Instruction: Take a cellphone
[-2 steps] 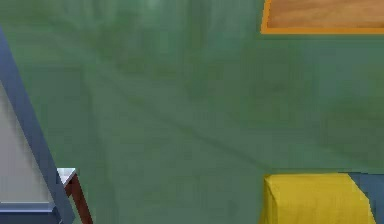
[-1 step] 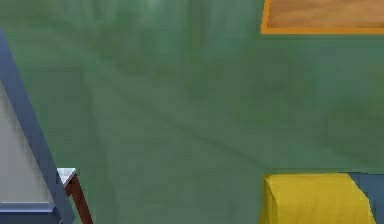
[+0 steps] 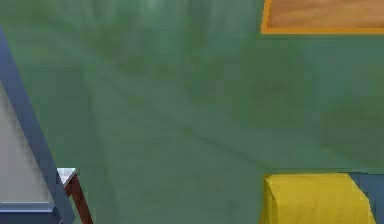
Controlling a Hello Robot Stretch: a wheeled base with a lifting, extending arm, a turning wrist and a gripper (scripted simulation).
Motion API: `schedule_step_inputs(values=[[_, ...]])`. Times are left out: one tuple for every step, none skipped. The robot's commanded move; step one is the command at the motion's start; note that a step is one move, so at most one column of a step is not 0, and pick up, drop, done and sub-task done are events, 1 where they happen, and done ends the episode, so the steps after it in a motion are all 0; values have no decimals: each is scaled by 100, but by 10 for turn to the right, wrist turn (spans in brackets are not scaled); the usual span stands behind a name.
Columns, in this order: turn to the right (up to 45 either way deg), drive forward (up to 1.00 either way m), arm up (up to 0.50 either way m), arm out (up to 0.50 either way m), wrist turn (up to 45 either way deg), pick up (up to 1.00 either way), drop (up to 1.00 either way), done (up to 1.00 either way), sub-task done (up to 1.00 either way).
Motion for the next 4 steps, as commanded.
schedule_step_inputs(values=[[0, 0, 0, 0, 450, 0, 0, 0, 0], [0, 0, 0, 0, 450, 0, 0, 0, 0], [0, 0, 0, 0, 240, 0, 0, 0, 0], [0, 0, -30, 0, 0, 0, 0, 0, 0]])
